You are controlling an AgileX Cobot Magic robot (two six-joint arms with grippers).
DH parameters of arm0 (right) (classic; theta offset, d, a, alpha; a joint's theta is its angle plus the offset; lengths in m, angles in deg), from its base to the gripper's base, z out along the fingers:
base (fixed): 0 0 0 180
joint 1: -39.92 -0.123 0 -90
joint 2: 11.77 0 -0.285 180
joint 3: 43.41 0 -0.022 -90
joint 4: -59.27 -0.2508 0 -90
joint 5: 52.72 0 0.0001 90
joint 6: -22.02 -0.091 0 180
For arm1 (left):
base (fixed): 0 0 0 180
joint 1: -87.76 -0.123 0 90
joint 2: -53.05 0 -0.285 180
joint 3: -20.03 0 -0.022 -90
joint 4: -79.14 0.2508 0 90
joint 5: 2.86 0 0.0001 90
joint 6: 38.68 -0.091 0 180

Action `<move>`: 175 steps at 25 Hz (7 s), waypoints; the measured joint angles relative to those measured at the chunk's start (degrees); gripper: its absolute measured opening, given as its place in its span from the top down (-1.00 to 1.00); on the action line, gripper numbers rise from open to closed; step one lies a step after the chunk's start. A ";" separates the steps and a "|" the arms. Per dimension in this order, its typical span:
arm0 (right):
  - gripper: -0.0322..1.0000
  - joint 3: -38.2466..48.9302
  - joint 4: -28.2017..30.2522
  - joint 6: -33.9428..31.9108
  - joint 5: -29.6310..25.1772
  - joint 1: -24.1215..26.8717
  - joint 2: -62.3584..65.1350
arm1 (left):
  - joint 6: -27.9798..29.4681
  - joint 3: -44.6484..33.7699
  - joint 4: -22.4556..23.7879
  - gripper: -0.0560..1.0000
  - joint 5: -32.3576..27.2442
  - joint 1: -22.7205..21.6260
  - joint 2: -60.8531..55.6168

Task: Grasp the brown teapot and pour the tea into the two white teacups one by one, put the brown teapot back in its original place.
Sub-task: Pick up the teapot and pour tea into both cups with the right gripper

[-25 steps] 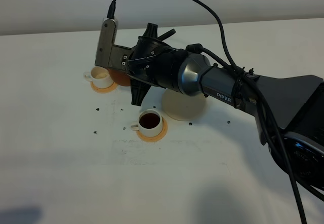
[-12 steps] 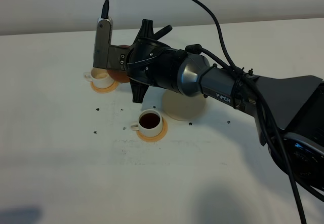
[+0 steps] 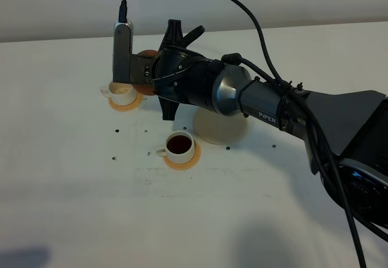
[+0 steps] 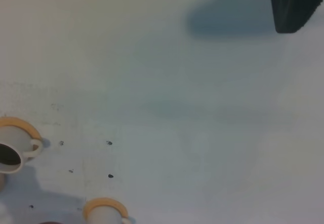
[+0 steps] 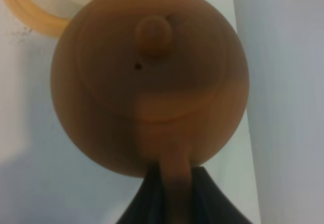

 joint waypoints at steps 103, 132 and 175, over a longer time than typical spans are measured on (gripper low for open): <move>0.77 -2.87 16.47 11.85 2.96 -0.60 -2.23 | 0.00 0.00 0.00 0.22 0.00 0.00 0.00; 0.77 -2.87 18.90 15.09 2.96 -0.60 -2.23 | 0.00 0.00 0.00 0.22 0.00 0.00 0.00; 0.77 -2.87 20.72 15.46 2.96 -0.60 -2.23 | 0.00 0.00 0.00 0.22 0.00 0.00 0.00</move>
